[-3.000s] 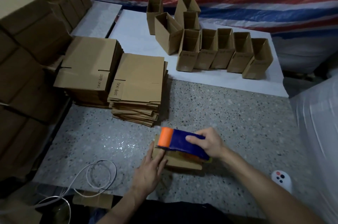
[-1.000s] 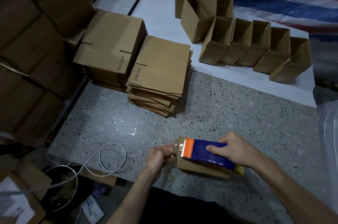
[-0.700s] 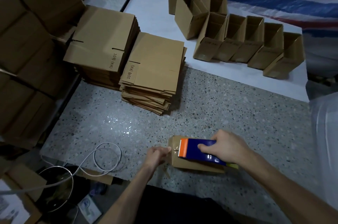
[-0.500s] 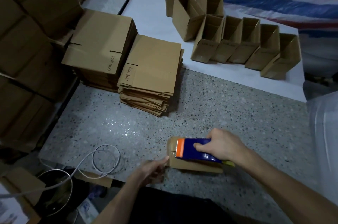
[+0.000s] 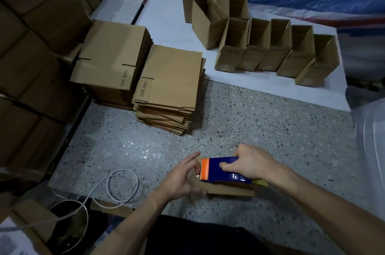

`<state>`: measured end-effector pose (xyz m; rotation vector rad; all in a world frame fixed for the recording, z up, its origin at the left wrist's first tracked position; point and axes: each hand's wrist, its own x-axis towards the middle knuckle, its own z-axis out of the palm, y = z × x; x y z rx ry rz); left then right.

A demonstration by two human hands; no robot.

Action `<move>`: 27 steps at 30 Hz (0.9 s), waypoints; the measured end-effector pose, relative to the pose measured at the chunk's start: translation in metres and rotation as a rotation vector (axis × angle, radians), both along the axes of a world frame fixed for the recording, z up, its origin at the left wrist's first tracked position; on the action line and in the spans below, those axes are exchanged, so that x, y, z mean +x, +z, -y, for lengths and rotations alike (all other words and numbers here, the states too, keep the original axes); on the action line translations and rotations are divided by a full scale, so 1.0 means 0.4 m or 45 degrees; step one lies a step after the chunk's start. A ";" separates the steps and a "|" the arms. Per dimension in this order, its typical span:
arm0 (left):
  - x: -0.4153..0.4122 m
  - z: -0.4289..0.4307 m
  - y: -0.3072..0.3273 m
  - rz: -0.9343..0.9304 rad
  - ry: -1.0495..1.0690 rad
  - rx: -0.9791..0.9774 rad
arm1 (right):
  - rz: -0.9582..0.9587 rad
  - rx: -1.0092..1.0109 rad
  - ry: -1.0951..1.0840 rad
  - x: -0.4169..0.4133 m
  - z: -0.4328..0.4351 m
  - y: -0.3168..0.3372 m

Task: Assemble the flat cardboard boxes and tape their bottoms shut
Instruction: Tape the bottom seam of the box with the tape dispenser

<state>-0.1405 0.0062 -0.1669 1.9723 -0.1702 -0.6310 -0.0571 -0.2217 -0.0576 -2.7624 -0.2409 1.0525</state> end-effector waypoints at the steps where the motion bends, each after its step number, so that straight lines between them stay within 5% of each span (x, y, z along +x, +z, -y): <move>1: -0.001 -0.001 -0.002 0.021 -0.028 0.036 | -0.001 0.003 0.006 0.003 0.002 0.002; 8: -0.003 -0.008 0.006 0.081 -0.100 0.163 | -0.053 0.036 0.052 0.004 0.076 0.005; 19: -0.001 -0.010 -0.012 0.092 -0.090 0.243 | -0.063 -0.081 -0.039 0.014 0.494 0.049; 27: -0.003 -0.009 -0.018 0.096 -0.083 0.227 | -0.007 -0.192 -0.021 -0.024 0.517 -0.012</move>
